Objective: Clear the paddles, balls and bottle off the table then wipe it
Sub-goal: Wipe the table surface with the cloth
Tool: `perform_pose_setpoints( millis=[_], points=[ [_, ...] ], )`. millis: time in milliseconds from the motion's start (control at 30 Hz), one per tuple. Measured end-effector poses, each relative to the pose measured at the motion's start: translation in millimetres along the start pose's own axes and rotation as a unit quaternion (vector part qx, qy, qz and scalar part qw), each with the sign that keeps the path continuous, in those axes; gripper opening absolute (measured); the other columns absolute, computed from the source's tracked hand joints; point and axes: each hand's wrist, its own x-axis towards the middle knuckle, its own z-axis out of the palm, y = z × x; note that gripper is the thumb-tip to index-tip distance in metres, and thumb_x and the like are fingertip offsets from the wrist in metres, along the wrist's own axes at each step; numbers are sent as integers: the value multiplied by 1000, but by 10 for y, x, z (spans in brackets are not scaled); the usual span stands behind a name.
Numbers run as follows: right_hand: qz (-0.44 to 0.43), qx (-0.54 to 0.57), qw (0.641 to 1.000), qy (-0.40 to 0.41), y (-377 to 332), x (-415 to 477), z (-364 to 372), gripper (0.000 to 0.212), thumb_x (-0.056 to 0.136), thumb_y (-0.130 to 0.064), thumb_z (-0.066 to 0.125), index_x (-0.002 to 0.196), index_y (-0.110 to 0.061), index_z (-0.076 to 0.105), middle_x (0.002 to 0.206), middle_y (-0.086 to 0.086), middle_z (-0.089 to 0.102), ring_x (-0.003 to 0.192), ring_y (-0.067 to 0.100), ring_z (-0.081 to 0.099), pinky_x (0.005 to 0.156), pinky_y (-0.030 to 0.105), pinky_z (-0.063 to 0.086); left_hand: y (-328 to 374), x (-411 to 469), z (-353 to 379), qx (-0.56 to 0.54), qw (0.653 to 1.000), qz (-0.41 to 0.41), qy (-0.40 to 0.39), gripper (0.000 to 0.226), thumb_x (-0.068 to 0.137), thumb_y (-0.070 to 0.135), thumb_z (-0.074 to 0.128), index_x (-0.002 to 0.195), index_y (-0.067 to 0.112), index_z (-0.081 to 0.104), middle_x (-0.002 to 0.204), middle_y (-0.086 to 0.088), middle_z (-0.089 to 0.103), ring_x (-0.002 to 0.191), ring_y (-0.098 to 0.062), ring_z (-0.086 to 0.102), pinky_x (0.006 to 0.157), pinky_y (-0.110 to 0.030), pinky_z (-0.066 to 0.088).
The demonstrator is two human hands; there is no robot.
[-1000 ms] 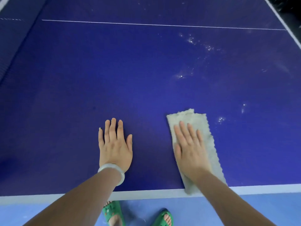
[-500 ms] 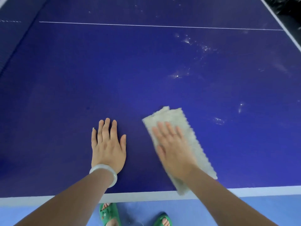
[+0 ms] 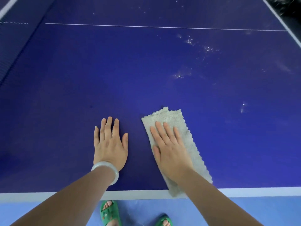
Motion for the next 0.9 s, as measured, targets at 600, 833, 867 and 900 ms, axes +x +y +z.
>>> perform_pose_setpoints(
  millis=[600, 833, 867, 900],
  points=[
    [48, 16, 999, 16, 504, -23, -70, 58, 101, -37, 14, 157, -23, 18, 164, -2, 11, 152, 23, 7, 123, 43, 2, -4, 6, -3, -3, 1000, 0, -1, 70, 97, 49, 7, 154, 13, 22, 162, -8, 17, 152, -23, 3, 123, -45, 4],
    [379, 46, 920, 85, 1008, 135, -132, 56, 104, -29, 24, 157, -15, 17, 164, 6, 13, 151, 28, 8, 120, 50, 7, -10, 10, 24, 0, 1000, 0, 0, 69, 97, 49, 9, 154, 13, 23, 162, -8, 18, 151, -24, 6, 123, -45, 4],
    [390, 45, 915, 92, 855, 177, -128, 56, 103, -29, 25, 157, -14, 17, 164, 8, 14, 150, 30, 10, 120, 51, 7, -10, 10, 24, -1, 1000, 0, 1, 69, 97, 48, 9, 154, 13, 24, 162, -8, 18, 151, -24, 6, 123, -45, 4],
    [392, 47, 914, 95, 682, 217, -128, 57, 103, -29, 25, 157, -13, 17, 164, 9, 14, 150, 31, 10, 120, 51, 7, -8, 10, 23, -3, 1000, 0, 2, 69, 97, 48, 10, 153, 12, 24, 162, -9, 19, 151, -24, 6, 123, -45, 5]
  ],
)
